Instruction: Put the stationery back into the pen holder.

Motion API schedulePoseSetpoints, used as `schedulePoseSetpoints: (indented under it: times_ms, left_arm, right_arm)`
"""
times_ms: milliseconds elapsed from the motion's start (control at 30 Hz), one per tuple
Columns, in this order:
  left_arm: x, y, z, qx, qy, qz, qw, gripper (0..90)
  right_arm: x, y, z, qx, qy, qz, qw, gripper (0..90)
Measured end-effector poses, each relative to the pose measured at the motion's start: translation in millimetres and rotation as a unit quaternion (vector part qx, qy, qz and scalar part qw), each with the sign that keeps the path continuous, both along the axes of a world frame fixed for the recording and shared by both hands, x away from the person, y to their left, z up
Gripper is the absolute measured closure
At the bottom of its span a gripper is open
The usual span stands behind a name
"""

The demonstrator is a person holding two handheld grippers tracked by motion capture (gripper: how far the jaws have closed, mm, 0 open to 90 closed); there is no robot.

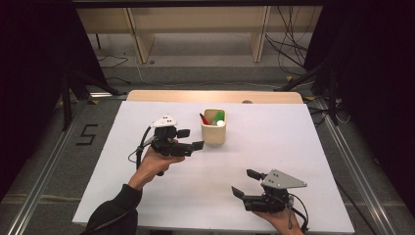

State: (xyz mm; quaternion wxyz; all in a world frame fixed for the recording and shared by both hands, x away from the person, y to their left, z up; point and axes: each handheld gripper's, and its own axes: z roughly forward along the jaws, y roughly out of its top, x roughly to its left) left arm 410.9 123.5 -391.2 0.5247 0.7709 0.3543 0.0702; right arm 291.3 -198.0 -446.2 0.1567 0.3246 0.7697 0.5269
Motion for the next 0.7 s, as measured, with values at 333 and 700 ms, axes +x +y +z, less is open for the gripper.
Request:
schedulePoseSetpoints:
  times_ms: [333,700]
  left_arm:
    - [-14.7,10.6,-10.3,0.004,-0.011,-0.002,0.9999,19.6]
    - [-32.1,14.9,-16.7,-0.005,-0.029,-0.014,0.9995,18.3]
  right_arm:
    - [-0.1,-0.8,0.5,0.001,-0.002,0.001,1.0,23.8]
    - [-0.4,-0.8,1.0,0.001,-0.003,0.0,1.0,23.8]
